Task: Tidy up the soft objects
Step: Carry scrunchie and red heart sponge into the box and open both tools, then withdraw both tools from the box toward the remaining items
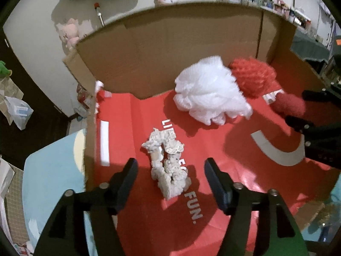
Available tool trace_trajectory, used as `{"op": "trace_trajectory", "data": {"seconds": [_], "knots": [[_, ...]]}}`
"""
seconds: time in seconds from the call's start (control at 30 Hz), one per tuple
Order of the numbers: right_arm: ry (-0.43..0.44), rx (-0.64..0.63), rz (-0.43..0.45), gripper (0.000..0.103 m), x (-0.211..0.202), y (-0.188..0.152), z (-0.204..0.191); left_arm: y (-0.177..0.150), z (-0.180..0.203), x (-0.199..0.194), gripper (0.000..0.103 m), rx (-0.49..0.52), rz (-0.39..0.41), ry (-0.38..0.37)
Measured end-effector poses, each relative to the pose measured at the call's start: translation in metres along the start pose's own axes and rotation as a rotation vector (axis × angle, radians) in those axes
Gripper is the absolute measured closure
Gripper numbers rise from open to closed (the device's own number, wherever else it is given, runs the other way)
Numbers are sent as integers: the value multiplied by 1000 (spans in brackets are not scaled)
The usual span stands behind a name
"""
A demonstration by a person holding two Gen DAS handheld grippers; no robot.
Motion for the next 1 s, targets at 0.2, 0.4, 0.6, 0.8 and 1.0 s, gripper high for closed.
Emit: {"op": "trace_trajectory", "data": {"seconds": [0.2, 0.4, 0.6, 0.8, 1.0], "knots": [[27, 43, 100, 29, -54, -17, 7, -21, -3, -49, 23, -56, 80, -77], [72, 77, 215, 22, -125, -49, 12, -48, 5, -116, 12, -85, 193, -115], [136, 95, 332, 16, -189, -96, 8, -88, 8, -169, 6, -99, 312, -145], [126, 86, 444, 11, -229, -148, -13, -131, 19, -211, 0, -105, 428, -186], [154, 119, 522, 11, -250, -192, -27, -175, 37, -237, 0, -106, 531, -196]]}}
Point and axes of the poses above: each gripper's, at about its wrist camera, not at the fingertips, and x roughly the way its jaws point, z to its right, y to its top, the point moved 5 cm from there along x, roughly the way its jaws point, and after that the axes turned 8 degrees about -z, right-handed, at the moved point
